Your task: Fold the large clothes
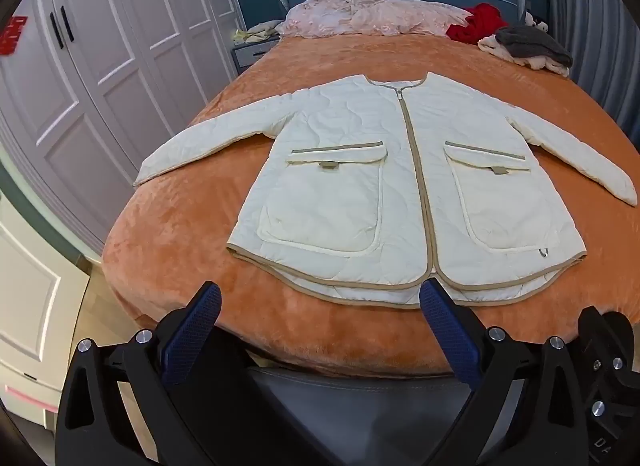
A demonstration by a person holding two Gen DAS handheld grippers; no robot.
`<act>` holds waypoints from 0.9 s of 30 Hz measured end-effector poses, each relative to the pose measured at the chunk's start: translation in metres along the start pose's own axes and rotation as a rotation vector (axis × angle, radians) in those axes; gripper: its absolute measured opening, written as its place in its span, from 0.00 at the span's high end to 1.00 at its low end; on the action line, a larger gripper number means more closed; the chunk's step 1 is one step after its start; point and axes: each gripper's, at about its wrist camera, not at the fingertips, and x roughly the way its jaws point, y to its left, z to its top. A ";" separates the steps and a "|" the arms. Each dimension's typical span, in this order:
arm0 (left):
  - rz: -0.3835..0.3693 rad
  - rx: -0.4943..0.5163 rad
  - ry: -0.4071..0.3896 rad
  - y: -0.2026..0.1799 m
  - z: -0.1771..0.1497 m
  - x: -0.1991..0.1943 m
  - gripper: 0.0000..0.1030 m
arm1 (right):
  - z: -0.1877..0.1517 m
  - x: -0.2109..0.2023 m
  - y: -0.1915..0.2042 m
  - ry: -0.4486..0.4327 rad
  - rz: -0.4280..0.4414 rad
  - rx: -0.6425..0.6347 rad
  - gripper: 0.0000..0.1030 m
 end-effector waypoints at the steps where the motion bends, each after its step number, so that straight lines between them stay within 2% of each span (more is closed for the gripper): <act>1: -0.003 0.002 0.002 0.000 0.000 0.000 0.05 | 0.000 0.000 0.000 -0.003 0.000 0.003 0.05; 27: -0.011 0.002 0.012 -0.005 -0.001 -0.009 0.05 | 0.003 -0.009 0.005 -0.012 0.002 -0.016 0.05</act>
